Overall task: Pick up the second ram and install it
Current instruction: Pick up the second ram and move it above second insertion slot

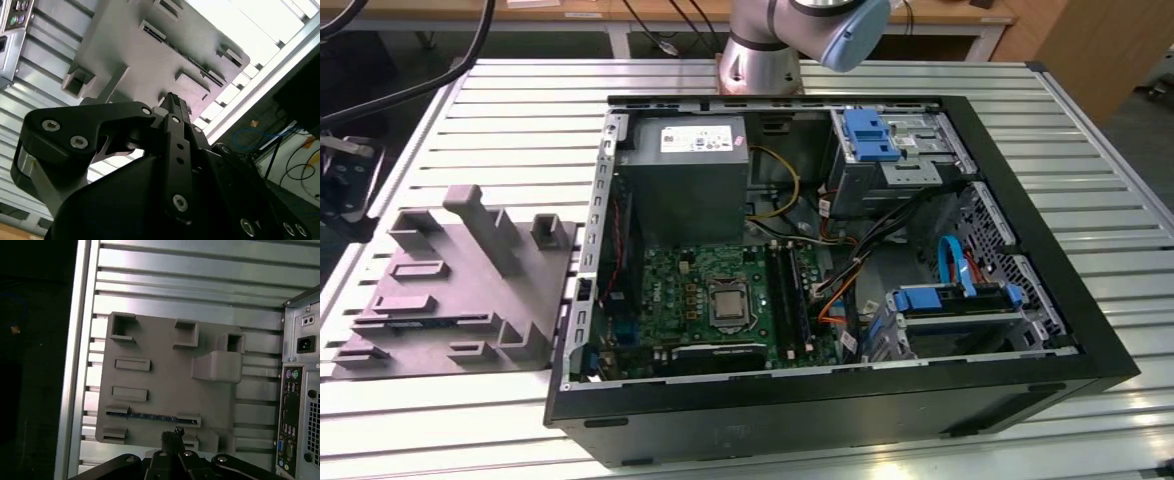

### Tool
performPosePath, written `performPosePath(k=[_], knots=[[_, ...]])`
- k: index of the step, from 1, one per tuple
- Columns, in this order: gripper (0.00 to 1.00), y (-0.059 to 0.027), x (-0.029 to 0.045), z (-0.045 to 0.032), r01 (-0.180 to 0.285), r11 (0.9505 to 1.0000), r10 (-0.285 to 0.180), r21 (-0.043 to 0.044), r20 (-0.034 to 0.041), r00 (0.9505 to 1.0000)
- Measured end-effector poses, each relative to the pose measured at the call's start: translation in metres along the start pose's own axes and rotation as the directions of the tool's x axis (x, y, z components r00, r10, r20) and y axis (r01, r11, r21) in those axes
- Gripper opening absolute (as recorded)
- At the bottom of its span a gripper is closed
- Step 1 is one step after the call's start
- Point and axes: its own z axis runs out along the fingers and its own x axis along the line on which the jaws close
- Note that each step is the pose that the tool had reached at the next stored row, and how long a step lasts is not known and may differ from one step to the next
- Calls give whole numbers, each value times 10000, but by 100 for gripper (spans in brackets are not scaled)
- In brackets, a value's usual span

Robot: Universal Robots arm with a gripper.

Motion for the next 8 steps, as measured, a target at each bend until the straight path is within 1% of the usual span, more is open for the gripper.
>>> performPosePath(k=[2, 4, 6, 8], knots=[[10, 0, 0, 2, 365, 9993, -365, -10, -16, 9993], [10, 0, 0, 5, 736, 9973, -736, -21, -32, 9973], [10, 0, 1, 7, 1093, 9940, -1093, -31, -47, 9940], [10, 0, 0, 10, 1455, 9894, -1455, -43, -62, 9893]])
